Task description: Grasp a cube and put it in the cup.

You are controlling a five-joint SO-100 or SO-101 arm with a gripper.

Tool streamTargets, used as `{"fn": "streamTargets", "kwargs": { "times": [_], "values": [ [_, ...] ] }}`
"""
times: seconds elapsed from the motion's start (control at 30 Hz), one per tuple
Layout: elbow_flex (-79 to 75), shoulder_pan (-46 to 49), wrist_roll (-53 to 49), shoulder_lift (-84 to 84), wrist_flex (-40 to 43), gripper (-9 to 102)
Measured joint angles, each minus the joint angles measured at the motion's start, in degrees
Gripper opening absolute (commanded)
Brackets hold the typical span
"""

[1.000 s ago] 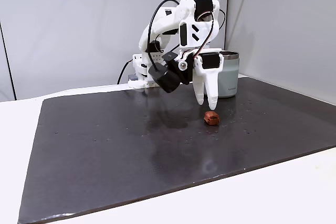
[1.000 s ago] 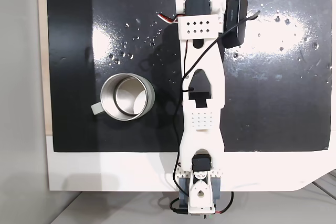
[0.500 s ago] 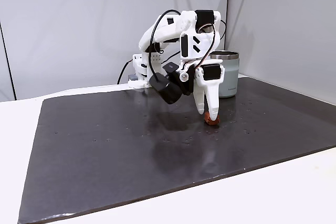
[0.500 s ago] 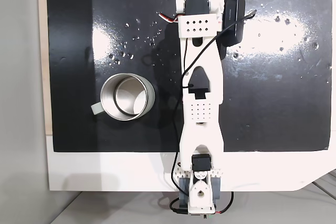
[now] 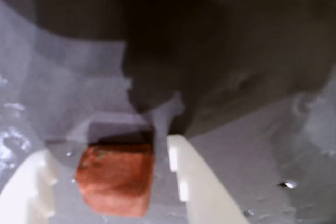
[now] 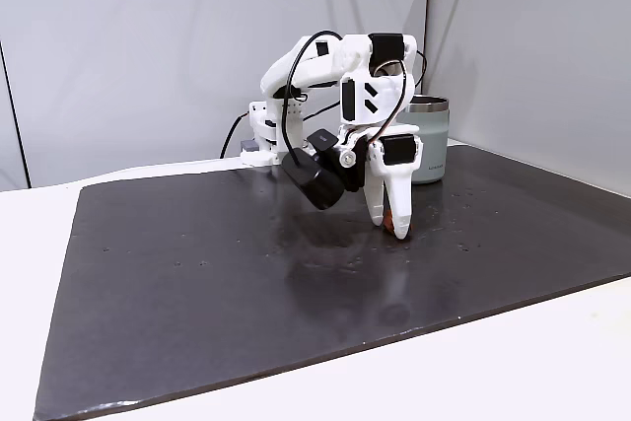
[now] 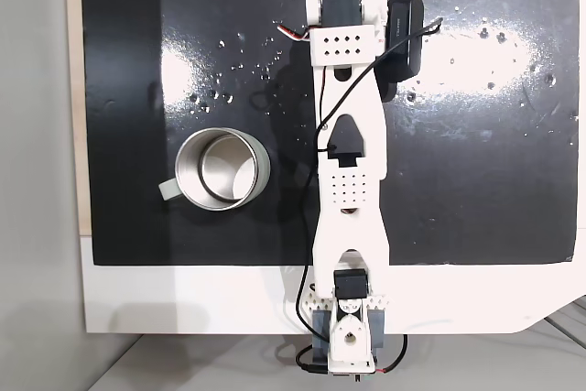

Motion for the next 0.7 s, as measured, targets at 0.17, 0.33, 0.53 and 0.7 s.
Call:
{"fn": "streamTargets", "kwargs": {
  "times": [0.17, 0.33, 0.53, 0.7],
  "values": [
    [-0.7, -1.1, -0.3, -0.4, 0.0, 23],
    [-0.7, -1.9, -0.5, -0.4, 0.0, 23],
    [-0.7, -1.9, -0.5, -0.7, 0.0, 23],
    [-0.7, -1.9, -0.6, -0.7, 0.0, 16]
  ]
}}
